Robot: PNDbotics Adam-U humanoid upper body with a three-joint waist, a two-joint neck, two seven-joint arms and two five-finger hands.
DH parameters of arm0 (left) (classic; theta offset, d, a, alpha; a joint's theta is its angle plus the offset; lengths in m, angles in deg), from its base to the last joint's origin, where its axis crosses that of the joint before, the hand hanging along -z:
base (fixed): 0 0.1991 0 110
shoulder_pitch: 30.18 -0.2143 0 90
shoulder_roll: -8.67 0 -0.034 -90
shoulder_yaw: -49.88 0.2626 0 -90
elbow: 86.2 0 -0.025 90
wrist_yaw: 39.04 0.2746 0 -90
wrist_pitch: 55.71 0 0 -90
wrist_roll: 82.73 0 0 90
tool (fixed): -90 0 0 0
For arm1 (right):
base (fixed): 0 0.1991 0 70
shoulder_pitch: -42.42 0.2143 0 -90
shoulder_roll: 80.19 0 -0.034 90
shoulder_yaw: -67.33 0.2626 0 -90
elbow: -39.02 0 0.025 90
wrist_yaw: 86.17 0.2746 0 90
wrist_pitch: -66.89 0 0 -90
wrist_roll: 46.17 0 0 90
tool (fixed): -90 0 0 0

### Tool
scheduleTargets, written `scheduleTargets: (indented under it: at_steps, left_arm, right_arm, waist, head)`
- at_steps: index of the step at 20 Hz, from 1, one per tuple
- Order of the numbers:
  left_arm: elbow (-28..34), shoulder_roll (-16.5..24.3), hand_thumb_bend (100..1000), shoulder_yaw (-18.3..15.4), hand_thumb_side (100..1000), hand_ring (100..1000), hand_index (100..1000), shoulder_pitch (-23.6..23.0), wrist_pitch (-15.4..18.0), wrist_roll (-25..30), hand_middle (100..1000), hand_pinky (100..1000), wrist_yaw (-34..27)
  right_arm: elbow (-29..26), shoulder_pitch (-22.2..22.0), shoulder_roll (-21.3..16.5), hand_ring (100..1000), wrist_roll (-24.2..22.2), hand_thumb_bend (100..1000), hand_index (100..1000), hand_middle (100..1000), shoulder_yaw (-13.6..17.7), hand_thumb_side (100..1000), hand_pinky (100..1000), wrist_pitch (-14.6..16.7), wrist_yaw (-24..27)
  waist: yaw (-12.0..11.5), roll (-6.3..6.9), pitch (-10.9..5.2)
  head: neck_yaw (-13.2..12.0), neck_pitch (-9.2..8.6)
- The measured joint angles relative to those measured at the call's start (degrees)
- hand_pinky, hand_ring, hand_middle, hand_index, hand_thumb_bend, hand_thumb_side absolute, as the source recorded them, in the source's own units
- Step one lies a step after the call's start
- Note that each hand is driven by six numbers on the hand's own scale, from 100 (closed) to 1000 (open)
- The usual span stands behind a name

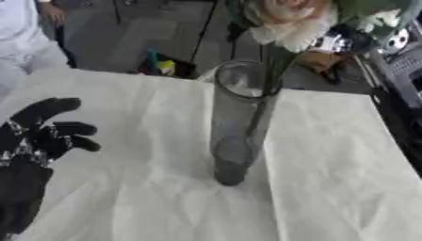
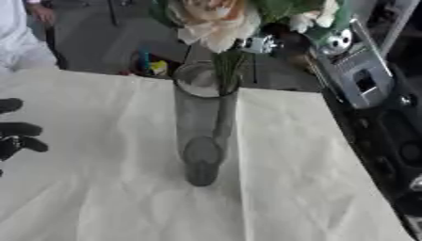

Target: Arrange flowers into the vase.

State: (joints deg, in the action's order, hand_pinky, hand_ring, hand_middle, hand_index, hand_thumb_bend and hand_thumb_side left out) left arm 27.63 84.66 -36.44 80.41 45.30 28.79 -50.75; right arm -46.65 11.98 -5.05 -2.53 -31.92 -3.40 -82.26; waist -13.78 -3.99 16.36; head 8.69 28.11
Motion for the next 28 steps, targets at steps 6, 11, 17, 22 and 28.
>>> scheduleTargets:
  at_steps: [6, 11, 17, 22, 28]
  left_arm:
    - [0.0, 0.0, 159, 0.0, 1000, 728, 891, 0.1, -0.1, 0.0, 827, 644, 0.0]
    - [0.0, 0.0, 159, 0.0, 1000, 728, 891, 0.1, -0.2, 0.1, 827, 644, 0.2]
    - [0.0, 0.0, 159, 0.0, 1000, 728, 890, 0.1, -0.4, 0.1, 828, 644, 0.2]
    - [0.0, 0.0, 159, 0.0, 1000, 728, 890, 0.1, -0.4, 0.1, 828, 645, 0.2]
    - [0.0, 0.0, 159, 0.0, 1000, 729, 889, 0.1, -0.5, 0.2, 828, 645, 0.2]
  right_arm:
    - [0.8, 0.3, 0.0, 862, 0.5, 287, 843, 762, -0.4, 1000, 989, 0.5, -0.8]
    - [0.8, 0.1, 0.0, 869, 0.5, 410, 781, 770, -0.9, 1000, 978, 0.5, -1.8]
    - [0.8, -0.6, -0.1, 855, 1.6, 400, 900, 778, -0.7, 1000, 955, 1.6, -4.4]
    - [0.8, -0.6, -0.2, 878, 0.8, 512, 934, 811, -1.2, 937, 1000, 0.8, -4.3]
    - [0.8, -1.0, -1.2, 881, 0.1, 429, 934, 819, -4.1, 857, 1000, 0.1, -2.5]
  waist:
    - [-0.3, -0.33, 0.23]
    - [-0.3, -0.37, 0.28]
    - [-0.2, -0.38, 0.28]
    - [-0.1, -0.56, 0.28]
    - [0.0, -0.76, 0.28]
  head:
    - [0.2, -0.17]
    - [0.2, -0.2]
    - [0.0, -0.2]
    - [0.0, -0.2]
    - [-0.1, -0.2]
